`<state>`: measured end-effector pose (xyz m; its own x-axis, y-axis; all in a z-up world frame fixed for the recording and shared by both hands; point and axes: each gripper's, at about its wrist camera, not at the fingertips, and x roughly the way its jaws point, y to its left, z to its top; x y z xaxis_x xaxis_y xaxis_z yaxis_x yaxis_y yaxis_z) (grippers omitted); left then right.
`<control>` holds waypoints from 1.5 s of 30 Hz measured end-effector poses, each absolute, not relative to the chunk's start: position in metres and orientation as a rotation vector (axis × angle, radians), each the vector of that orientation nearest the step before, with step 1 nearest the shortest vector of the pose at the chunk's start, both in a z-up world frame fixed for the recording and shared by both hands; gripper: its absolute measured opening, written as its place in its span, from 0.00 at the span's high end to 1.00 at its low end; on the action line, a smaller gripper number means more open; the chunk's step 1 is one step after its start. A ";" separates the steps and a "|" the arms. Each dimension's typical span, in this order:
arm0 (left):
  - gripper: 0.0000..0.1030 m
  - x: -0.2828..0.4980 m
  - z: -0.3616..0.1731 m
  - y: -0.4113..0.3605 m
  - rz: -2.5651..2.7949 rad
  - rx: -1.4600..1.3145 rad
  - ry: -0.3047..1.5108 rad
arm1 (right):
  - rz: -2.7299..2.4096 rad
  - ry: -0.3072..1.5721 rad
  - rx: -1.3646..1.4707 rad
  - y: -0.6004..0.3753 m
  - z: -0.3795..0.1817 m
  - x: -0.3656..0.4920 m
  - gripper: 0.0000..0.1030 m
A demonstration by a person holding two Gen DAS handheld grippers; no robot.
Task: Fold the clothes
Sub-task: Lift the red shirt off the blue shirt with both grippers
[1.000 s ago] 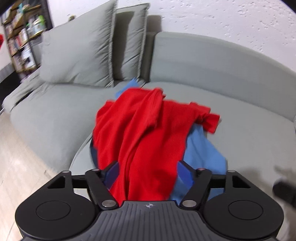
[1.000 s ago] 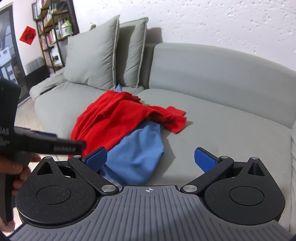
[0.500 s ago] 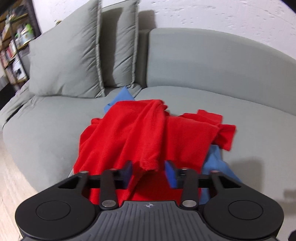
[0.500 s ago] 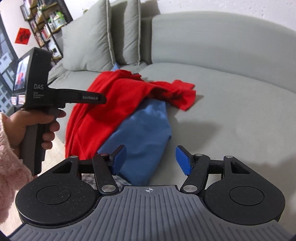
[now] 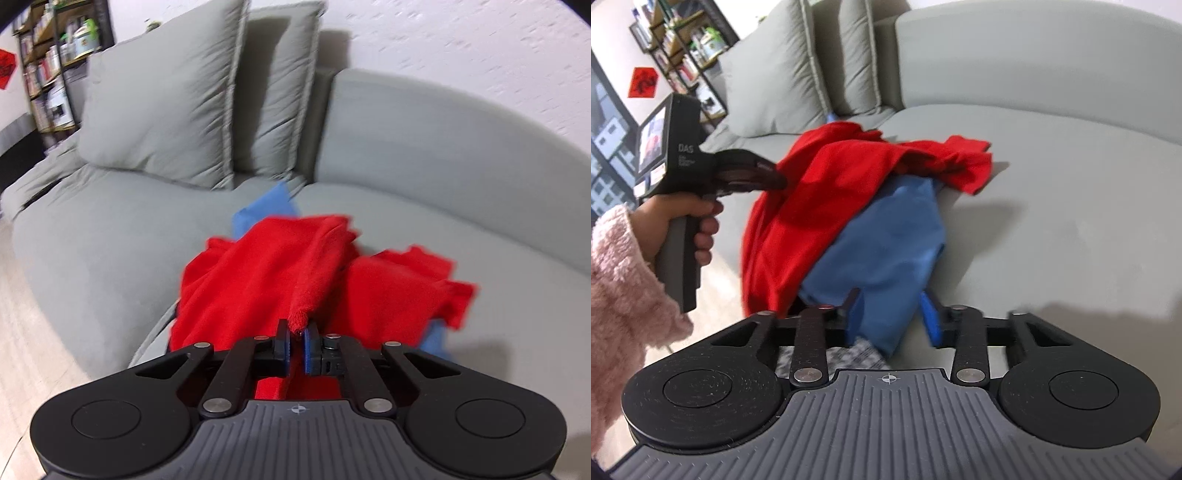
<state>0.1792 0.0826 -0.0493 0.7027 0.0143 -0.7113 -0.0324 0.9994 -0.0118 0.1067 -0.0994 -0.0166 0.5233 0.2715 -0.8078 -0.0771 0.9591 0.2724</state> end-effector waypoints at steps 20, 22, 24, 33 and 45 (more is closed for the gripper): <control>0.95 0.139 0.196 -0.184 -0.510 -0.116 0.356 | -0.023 0.786 0.271 -0.215 0.065 -0.006 0.84; 0.95 0.124 0.208 -0.183 -0.525 -0.127 0.304 | -0.074 0.748 0.265 -0.230 0.078 -0.020 0.82; 0.95 0.104 0.200 -0.172 -0.538 -0.131 0.281 | -0.112 0.717 0.269 -0.240 0.088 -0.033 0.81; 0.95 0.062 -0.009 -0.099 -0.499 -0.080 0.763 | -0.130 0.782 0.293 -0.228 0.062 -0.081 0.81; 0.95 0.026 -0.083 -0.070 -0.485 -0.037 0.960 | -0.187 0.896 0.267 -0.234 0.016 -0.089 0.78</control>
<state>0.0256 -0.0695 -0.0835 0.4753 -0.4133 -0.7767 0.3807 0.8925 -0.2419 -0.0891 -0.2335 0.0163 0.6118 -0.0490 -0.7895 0.2705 0.9509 0.1506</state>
